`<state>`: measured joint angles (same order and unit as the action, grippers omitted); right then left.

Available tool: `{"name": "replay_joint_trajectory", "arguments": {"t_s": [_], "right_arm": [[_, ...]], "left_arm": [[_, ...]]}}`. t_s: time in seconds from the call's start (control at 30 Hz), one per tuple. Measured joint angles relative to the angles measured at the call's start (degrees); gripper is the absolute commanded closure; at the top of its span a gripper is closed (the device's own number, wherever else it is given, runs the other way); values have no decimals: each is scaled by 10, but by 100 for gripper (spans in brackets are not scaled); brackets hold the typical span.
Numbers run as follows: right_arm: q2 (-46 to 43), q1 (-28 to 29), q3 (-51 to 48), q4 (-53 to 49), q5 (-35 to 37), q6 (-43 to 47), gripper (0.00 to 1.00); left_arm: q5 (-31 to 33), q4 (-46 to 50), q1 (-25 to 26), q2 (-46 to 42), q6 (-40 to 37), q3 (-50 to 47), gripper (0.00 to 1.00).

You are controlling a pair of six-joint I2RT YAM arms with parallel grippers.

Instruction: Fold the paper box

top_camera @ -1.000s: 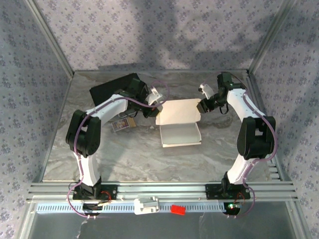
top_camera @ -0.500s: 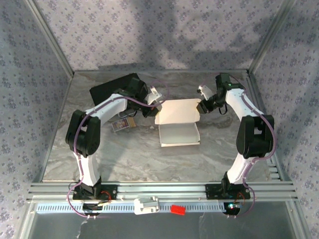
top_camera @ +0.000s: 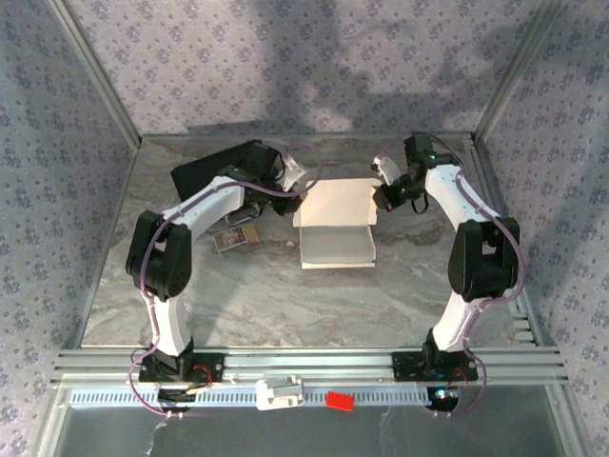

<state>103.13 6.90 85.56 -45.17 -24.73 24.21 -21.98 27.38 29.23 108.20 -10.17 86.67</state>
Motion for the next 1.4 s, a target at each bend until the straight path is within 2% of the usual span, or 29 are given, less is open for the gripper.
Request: {"name": "replay_joint_trajectory", "arguments": {"t_s": [0.33, 0.53, 0.73, 0.9, 1.13, 1.4], "right_arm": [[15, 70, 30, 48, 130, -203, 100], [22, 110, 37, 81, 219, -343, 100], [60, 157, 89, 70, 310, -430, 100], [81, 159, 109, 67, 331, -457, 100], [87, 145, 111, 67, 319, -450, 100], [57, 123, 43, 134, 276, -455, 100]], "left_arm": [[177, 53, 19, 61, 196, 110, 100], [224, 57, 28, 67, 275, 127, 100], [266, 68, 23, 88, 328, 154, 100], [278, 75, 23, 119, 338, 196, 100], [274, 73, 23, 144, 335, 217, 100], [257, 55, 24, 144, 355, 211, 100]]}}
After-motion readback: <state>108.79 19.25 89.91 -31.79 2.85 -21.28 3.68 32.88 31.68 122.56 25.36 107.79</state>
